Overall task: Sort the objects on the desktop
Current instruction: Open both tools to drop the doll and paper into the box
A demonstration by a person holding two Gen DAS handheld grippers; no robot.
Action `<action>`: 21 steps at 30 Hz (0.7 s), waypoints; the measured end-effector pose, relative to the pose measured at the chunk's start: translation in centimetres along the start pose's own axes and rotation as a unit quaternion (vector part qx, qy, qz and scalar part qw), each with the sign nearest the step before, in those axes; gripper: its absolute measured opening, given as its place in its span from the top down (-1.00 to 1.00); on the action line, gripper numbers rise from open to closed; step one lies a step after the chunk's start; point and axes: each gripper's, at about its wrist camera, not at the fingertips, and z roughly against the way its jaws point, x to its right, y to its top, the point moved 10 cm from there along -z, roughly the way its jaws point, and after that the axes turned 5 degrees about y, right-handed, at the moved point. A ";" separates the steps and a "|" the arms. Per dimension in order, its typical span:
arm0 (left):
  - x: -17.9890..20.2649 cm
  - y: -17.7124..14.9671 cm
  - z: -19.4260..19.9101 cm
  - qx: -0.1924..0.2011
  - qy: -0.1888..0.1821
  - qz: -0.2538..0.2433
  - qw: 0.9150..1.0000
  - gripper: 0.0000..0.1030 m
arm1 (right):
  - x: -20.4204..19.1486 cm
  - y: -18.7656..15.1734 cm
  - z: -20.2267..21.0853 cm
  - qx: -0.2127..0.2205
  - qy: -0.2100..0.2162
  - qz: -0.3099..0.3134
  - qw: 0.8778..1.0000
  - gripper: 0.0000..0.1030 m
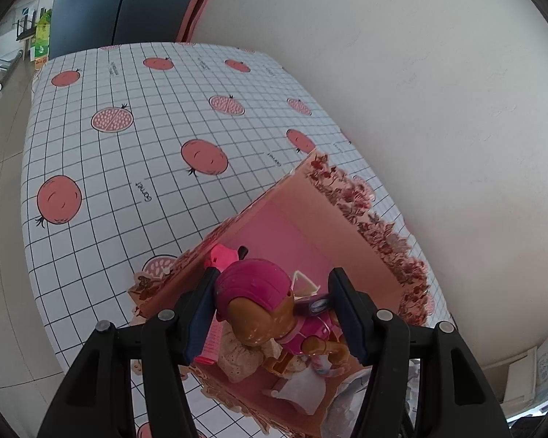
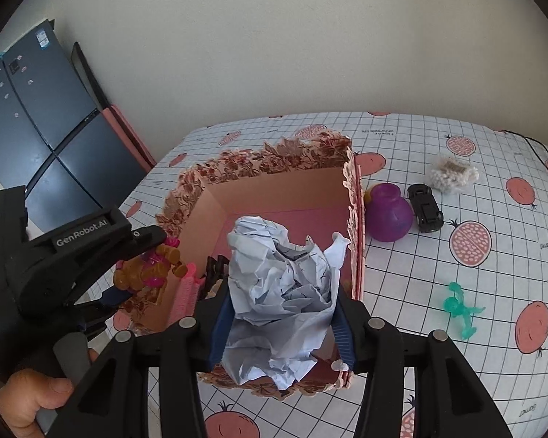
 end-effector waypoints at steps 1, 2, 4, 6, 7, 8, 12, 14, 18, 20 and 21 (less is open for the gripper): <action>0.0 -0.1 -0.1 -0.003 0.004 -0.001 1.000 -0.21 | 0.0 0.0 0.0 0.000 0.001 0.000 1.000 -0.10; 0.0 -0.2 -0.2 -0.005 0.009 -0.004 1.000 -0.21 | -0.2 0.0 0.0 -0.001 0.000 0.004 1.000 -0.14; 0.0 -0.2 -0.3 -0.006 0.011 -0.003 1.000 -0.21 | -0.4 -0.1 -0.1 -0.001 -0.002 0.011 1.000 -0.23; 0.0 -0.3 -0.2 -0.007 0.009 -0.002 1.000 -0.22 | -0.7 -0.1 -0.1 0.001 0.001 0.013 1.000 -0.31; 0.0 -0.2 -0.2 -0.007 0.010 -0.002 1.000 -0.28 | -0.8 -0.1 0.0 0.001 0.002 0.014 1.000 -0.35; 0.0 -0.2 -0.2 -0.007 0.010 -0.002 1.000 -0.34 | -0.9 -0.1 0.0 0.001 0.001 0.016 1.000 -0.36; -0.2 0.1 0.2 -0.007 0.006 0.003 1.000 -0.34 | -0.8 0.0 0.2 0.004 -0.003 0.016 1.000 -0.38; -0.2 0.2 0.3 -0.008 0.005 0.005 1.000 -0.34 | -0.6 0.1 0.4 0.005 -0.004 0.013 1.000 -0.38; 0.1 0.4 0.7 -0.006 0.001 -0.005 1.000 -0.35 | -0.4 0.4 0.9 0.010 -0.002 0.009 1.000 -0.38; 0.3 0.5 0.9 -0.004 0.000 -0.011 1.000 -0.35 | -0.5 0.6 1.2 0.013 -0.002 0.010 1.000 -0.38; 0.4 0.5 1.1 -0.003 -0.001 -0.012 1.000 -0.36 | -0.4 0.7 1.4 0.014 -0.003 0.010 1.000 -0.38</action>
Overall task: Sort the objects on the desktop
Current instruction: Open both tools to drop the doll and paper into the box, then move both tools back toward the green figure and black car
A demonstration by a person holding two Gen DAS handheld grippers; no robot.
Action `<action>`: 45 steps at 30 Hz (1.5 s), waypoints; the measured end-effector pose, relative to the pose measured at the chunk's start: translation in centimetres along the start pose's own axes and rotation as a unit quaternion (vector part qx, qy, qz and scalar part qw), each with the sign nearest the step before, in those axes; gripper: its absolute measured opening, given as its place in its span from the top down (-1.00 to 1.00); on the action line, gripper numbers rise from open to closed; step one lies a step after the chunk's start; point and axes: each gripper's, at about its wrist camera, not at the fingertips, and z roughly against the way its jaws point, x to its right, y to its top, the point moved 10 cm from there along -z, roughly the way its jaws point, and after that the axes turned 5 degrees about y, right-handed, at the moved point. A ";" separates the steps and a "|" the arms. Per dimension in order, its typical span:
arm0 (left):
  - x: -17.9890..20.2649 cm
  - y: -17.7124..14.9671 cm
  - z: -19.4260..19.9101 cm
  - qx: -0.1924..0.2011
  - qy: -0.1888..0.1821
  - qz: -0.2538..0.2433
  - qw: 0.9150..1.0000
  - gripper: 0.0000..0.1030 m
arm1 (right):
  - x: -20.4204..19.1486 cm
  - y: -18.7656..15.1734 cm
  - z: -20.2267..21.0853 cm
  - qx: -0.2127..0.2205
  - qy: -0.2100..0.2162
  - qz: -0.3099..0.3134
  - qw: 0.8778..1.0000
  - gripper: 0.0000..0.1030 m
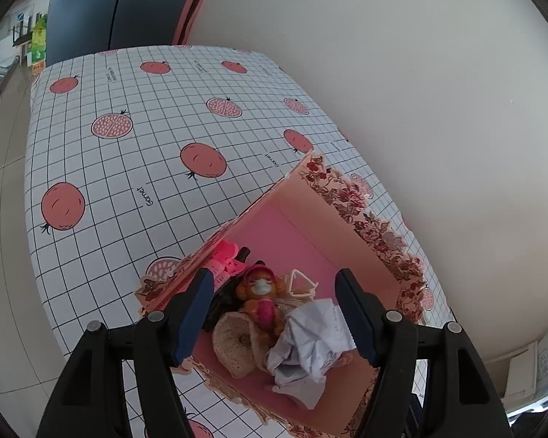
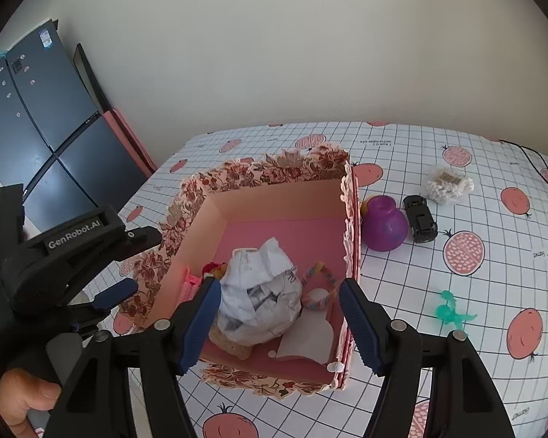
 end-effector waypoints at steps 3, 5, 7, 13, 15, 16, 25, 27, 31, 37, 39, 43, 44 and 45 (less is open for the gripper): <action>0.3 0.1 0.4 0.002 -0.003 -0.005 1.000 -0.36 | 0.2 0.2 0.3 0.001 -0.001 -0.002 1.000 -0.38; 0.4 0.2 0.7 0.004 -0.002 -0.008 1.000 -0.38 | 0.6 0.4 0.5 0.004 -0.012 -0.006 1.000 -0.53; 0.4 0.3 1.1 0.009 -0.001 -0.009 1.000 -0.65 | 1.0 0.5 0.7 0.005 -0.020 -0.008 1.000 -0.62; 0.7 0.7 2.0 0.023 0.003 -0.018 1.000 -0.70 | 2.0 1.1 1.4 0.014 -0.019 -0.022 0.999 -0.93; 0.9 0.7 2.1 0.023 0.007 -0.027 0.999 -0.73 | 2.4 1.2 1.7 0.016 -0.023 -0.025 0.999 -1.00; 1.0 0.6 2.1 0.023 0.011 -0.031 0.999 -0.77 | 2.7 1.3 1.8 0.016 -0.030 -0.026 0.999 -1.00; 2.6 -0.3 2.4 0.017 0.018 -0.060 0.998 -0.78 | 5.7 1.7 3.2 0.019 -0.088 -0.031 0.995 -1.00; 2.9 -0.4 2.6 0.021 0.023 -0.069 0.997 -0.78 | 6.0 1.8 3.6 0.018 -0.094 -0.028 0.995 -1.00; 3.7 -0.6 3.1 0.027 0.022 -0.076 0.997 -1.00 | 7.1 2.0 4.7 0.022 -0.106 -0.032 0.994 -1.00; 5.0 -1.3 3.4 0.030 0.021 -0.088 0.995 -1.00 | 8.7 2.5 6.3 0.024 -0.117 -0.034 0.992 -1.00; 5.7 -1.6 3.6 0.030 0.020 -0.094 0.995 -1.00 | 9.2 2.6 6.8 0.025 -0.120 -0.034 0.992 -1.00; 7.2 -2.5 3.9 0.027 0.017 -0.113 0.993 -1.00 | 10.2 2.8 8.0 0.027 -0.121 -0.039 0.992 -1.00; 7.6 -2.8 4.0 0.029 0.019 -0.119 0.992 -1.00 | 10.5 2.8 8.3 0.028 -0.122 -0.040 0.991 -1.00; 7.9 -2.9 4.1 0.030 0.021 -0.123 0.992 -1.00 | 10.9 2.8 8.7 0.028 -0.124 -0.040 0.991 -1.00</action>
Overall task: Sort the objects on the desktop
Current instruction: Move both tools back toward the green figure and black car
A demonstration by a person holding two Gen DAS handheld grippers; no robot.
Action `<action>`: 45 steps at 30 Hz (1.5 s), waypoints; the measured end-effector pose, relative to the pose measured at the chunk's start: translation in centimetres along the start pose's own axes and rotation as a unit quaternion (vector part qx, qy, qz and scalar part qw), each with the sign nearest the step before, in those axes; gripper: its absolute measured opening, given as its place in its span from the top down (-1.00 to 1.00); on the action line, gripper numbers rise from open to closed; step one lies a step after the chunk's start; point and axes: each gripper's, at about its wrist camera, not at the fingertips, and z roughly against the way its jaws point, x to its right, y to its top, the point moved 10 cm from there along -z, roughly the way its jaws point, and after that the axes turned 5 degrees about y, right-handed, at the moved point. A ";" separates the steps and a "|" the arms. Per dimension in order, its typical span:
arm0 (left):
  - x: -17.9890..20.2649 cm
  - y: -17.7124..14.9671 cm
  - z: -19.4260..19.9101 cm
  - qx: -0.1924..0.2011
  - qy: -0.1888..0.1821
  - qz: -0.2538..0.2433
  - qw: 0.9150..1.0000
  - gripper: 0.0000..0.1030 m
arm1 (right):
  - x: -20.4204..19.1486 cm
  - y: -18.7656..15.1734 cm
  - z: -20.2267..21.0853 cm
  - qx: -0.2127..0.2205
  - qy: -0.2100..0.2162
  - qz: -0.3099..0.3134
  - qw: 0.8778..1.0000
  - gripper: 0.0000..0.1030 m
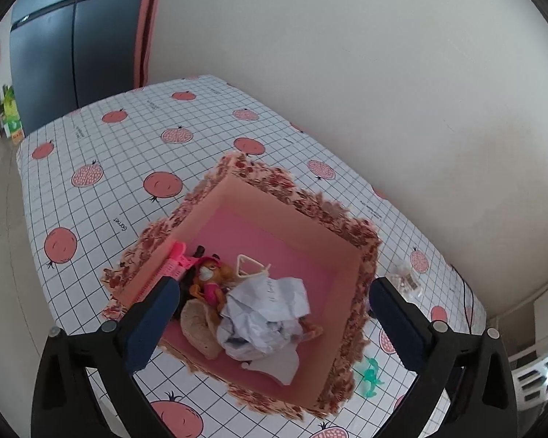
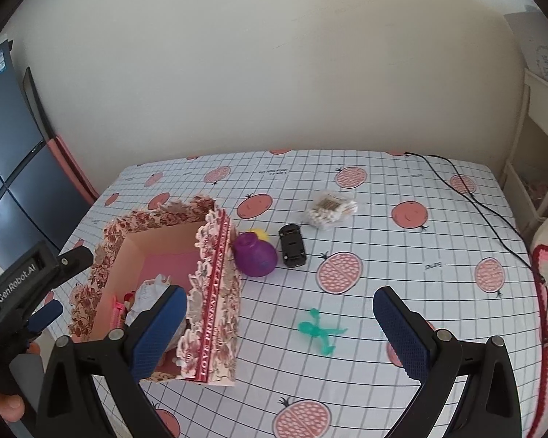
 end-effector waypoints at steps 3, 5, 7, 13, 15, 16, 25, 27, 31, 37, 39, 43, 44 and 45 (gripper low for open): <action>1.4 -0.3 0.5 0.005 -0.002 -0.010 1.000 -1.00 | 1.2 0.2 0.6 0.002 -0.009 0.000 1.000 -1.00; 2.1 -0.6 0.9 0.007 -0.006 -0.014 1.000 -1.00 | 2.0 0.5 1.0 0.003 -0.015 -0.001 1.000 -1.00; 3.1 -1.0 1.1 0.006 -0.011 -0.020 1.000 -1.00 | 2.9 0.7 1.2 0.003 -0.019 -0.003 1.000 -1.00; 5.8 -1.8 2.2 0.010 -0.032 -0.023 0.999 -1.00 | 4.4 0.8 1.8 0.004 -0.022 -0.009 1.000 -1.00; 6.9 -2.1 2.7 0.012 -0.039 -0.029 0.999 -1.00 | 4.9 1.0 2.1 0.007 -0.023 -0.011 1.000 -1.00; 7.4 -2.3 2.8 0.015 -0.037 -0.036 0.999 -1.00 | 5.3 1.0 2.4 0.008 -0.024 -0.015 1.000 -1.00; 11.0 -3.9 3.5 0.018 -0.039 -0.065 0.997 -1.00 | 8.5 1.4 3.8 0.014 -0.026 -0.031 0.999 -1.00; 11.8 -4.3 3.7 0.021 -0.040 -0.073 0.996 -1.00 | 9.2 1.4 4.1 0.016 -0.029 -0.033 0.999 -1.00; 13.4 -5.2 3.6 0.022 -0.040 -0.074 0.996 -1.00 | 11.1 1.2 4.0 0.014 -0.048 -0.037 0.998 -1.00; 16.0 -7.4 2.2 0.004 -0.042 -0.104 0.994 -1.00 | 13.6 -0.5 1.9 -0.024 -0.062 -0.046 0.997 -1.00; 16.8 -8.1 1.8 0.004 -0.033 -0.118 0.992 -1.00 | 14.2 -1.0 1.4 -0.033 -0.059 -0.052 0.996 -1.00; 17.7 -9.4 0.7 -0.007 -0.027 -0.127 0.991 -1.00 | 15.4 -2.0 0.3 -0.049 -0.057 -0.070 0.995 -1.00; 17.9 -9.6 0.3 -0.010 -0.026 -0.126 0.992 -1.00 | 15.6 -2.1 0.0 -0.054 -0.058 -0.071 0.994 -1.00; 17.9 -9.9 -0.1 -0.012 -0.025 -0.126 0.992 -1.00 | 15.9 -2.4 -0.3 -0.058 -0.062 -0.071 0.994 -1.00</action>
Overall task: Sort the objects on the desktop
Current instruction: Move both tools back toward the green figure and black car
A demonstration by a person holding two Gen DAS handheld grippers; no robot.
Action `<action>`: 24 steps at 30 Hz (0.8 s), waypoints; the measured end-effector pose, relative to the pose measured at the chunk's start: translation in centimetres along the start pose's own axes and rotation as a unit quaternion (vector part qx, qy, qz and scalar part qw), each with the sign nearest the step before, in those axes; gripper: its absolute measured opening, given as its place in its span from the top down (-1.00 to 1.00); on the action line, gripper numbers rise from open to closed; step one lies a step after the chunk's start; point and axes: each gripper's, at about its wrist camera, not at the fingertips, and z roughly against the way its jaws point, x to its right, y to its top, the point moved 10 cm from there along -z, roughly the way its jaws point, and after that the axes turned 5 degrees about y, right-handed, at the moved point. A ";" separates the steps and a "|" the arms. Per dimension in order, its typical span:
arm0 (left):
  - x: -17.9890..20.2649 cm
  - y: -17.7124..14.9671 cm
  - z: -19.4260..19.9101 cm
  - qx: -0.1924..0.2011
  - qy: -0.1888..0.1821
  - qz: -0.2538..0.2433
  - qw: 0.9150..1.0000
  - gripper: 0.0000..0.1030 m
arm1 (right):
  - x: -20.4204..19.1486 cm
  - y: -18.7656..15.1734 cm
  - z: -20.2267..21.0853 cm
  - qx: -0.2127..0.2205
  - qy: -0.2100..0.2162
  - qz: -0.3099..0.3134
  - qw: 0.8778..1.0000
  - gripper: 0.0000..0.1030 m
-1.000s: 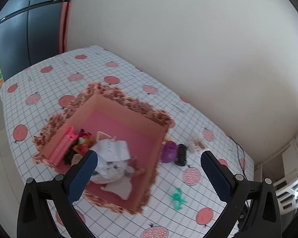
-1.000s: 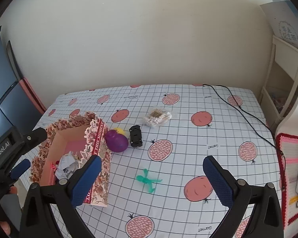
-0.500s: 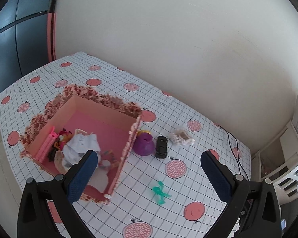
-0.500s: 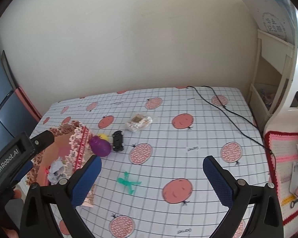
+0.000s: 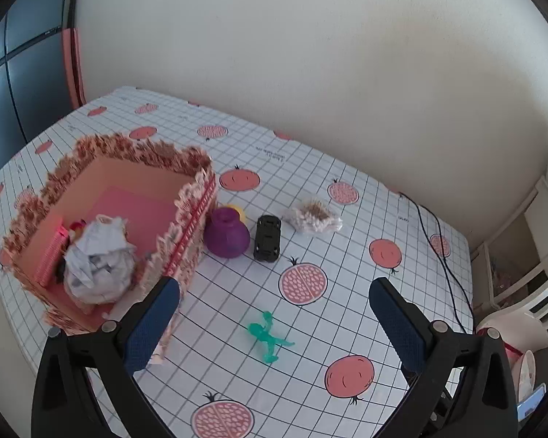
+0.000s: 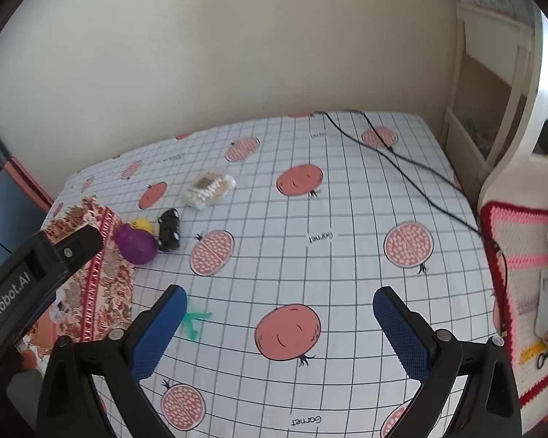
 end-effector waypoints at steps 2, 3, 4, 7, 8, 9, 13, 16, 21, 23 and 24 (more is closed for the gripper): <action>0.3 -0.5 -0.9 -0.006 0.006 -0.008 1.000 -1.00 | 0.4 -0.3 -0.8 -0.008 -0.008 0.002 1.000 -1.00; 0.4 -0.7 -1.4 -0.008 0.010 -0.012 1.000 -1.00 | 0.5 -0.5 -1.2 -0.014 -0.010 0.003 1.000 -1.00; 0.4 -0.8 -1.9 -0.009 0.014 -0.014 1.000 -1.00 | 0.5 -0.7 -1.6 -0.018 -0.008 0.003 1.000 -1.00; 0.0 -1.2 -3.4 -0.019 0.025 -0.012 0.999 -1.00 | 0.3 -1.5 -2.8 -0.035 0.008 -0.008 0.999 -1.00; -0.2 -1.3 -3.8 -0.019 0.032 -0.013 0.999 -1.00 | 0.2 -1.7 -3.2 -0.041 0.013 -0.012 0.999 -1.00; -0.4 -1.3 -4.2 -0.016 0.036 -0.014 0.999 -1.00 | 0.2 -1.9 -3.5 -0.045 0.014 -0.014 0.999 -1.00; -0.8 -2.0 -6.1 -0.036 0.028 -0.007 0.999 -1.00 | 0.3 -2.5 -4.6 -0.056 0.009 -0.023 0.998 -1.00; -1.4 -2.5 -7.2 -0.044 0.031 -0.002 0.999 -1.00 | 0.1 -2.8 -5.1 -0.061 0.011 -0.024 0.998 -1.00; -1.8 -2.8 -7.8 -0.053 0.032 -0.003 0.998 -1.00 | -0.1 -3.0 -5.8 -0.067 0.010 -0.030 0.997 -1.00; -1.9 -2.8 -7.8 -0.052 0.030 -0.003 0.998 -1.00 | -0.2 -3.1 -6.0 -0.068 0.010 -0.029 0.997 -1.00; -1.9 -2.8 -7.8 -0.053 0.031 -0.004 0.998 -1.00 | -0.3 -3.1 -6.0 -0.068 0.009 -0.027 0.997 -1.00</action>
